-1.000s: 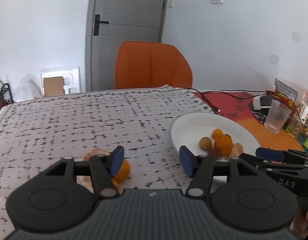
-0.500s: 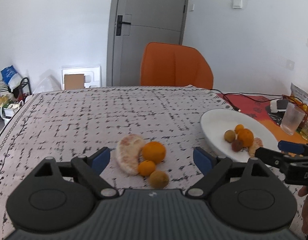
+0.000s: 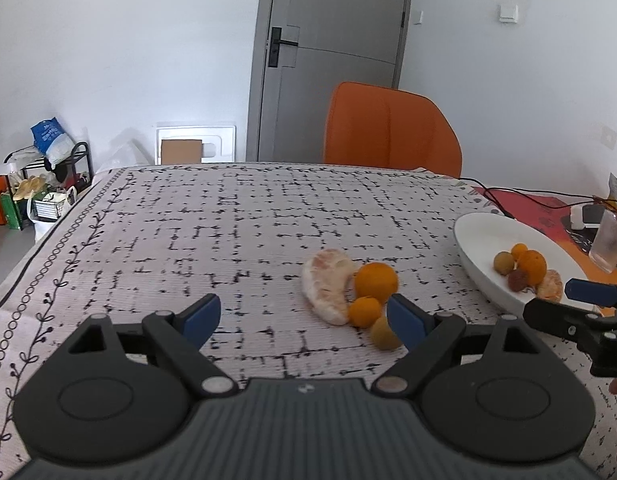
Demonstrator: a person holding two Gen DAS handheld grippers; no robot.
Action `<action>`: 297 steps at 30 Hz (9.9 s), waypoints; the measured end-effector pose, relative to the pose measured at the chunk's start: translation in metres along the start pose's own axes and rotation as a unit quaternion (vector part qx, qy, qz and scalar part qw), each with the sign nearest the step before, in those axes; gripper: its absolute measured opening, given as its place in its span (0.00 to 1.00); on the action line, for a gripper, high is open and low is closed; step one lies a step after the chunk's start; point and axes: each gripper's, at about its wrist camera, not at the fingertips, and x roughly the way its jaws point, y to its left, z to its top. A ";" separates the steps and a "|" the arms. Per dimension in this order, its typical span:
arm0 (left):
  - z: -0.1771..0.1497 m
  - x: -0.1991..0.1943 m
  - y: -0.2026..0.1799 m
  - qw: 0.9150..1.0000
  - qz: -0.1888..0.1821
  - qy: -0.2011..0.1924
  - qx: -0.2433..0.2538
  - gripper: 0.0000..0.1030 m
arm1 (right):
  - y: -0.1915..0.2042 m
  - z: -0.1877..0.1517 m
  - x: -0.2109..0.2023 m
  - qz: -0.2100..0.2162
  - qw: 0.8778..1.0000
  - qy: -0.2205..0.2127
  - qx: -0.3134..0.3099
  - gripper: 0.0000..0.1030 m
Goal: Organize fruits
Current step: 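Move both open grippers back to the fruit pile, then grasp the small mandarin with the left gripper while the right gripper grasps the apricot, then carry both fruits into the white bowl and open both grippers, then move both open grippers back to the last fruits, then grasp the pomelo segment with the left gripper while the right gripper grasps the orange, then carry both fruits into the white bowl and open both grippers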
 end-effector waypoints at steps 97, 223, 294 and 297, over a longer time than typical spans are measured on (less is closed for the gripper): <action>0.005 0.053 -0.055 0.989 -0.130 0.042 0.056 0.21 | -0.054 0.004 0.006 -0.025 0.998 0.032 0.057 0.25; 0.013 0.060 0.058 0.998 -0.048 0.035 -0.012 0.90 | 0.052 0.027 0.121 0.090 0.989 0.104 -0.053 0.34; 0.046 0.083 -0.108 0.988 -0.118 0.017 0.096 0.33 | -0.090 0.002 0.002 -0.044 0.995 -0.001 0.094 0.48; 0.048 0.087 -0.116 0.987 -0.123 0.020 0.102 0.33 | -0.093 0.001 0.000 -0.046 0.994 -0.002 0.097 0.48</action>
